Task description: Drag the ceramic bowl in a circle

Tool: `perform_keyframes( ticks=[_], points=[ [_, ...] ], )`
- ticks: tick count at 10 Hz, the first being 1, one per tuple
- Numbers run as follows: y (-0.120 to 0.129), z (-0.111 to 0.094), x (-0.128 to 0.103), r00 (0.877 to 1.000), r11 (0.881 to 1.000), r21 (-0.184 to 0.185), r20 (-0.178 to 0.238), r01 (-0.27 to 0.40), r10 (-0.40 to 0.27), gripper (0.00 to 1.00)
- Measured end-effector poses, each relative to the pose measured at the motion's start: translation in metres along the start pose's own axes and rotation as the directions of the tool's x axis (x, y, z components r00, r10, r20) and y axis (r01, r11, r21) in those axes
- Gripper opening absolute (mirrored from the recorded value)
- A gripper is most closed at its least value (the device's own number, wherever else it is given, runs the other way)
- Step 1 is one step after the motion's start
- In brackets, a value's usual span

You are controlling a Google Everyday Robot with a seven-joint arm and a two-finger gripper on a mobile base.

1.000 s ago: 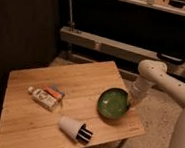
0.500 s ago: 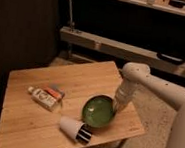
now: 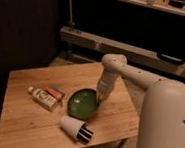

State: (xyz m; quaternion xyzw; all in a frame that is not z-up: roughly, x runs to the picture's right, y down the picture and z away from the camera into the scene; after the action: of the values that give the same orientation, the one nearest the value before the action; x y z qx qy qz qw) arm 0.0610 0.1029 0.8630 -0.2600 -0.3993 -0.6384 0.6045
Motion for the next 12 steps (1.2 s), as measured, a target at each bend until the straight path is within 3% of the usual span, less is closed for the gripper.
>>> perform_keyframes(
  ticks=[3,6,9,12],
  points=[
    [0.021,-0.021,0.052,0.998,0.999,-0.023,-0.039,-0.046,0.045,0.02],
    [0.066,-0.048,0.091,0.987,0.985,-0.092,-0.078,-0.144,0.137,0.02],
    [0.107,-0.059,0.095,0.974,0.973,-0.083,-0.091,-0.214,0.206,0.02],
    [0.135,-0.059,0.075,0.960,0.963,-0.036,-0.094,-0.268,0.263,0.02]
  ],
)
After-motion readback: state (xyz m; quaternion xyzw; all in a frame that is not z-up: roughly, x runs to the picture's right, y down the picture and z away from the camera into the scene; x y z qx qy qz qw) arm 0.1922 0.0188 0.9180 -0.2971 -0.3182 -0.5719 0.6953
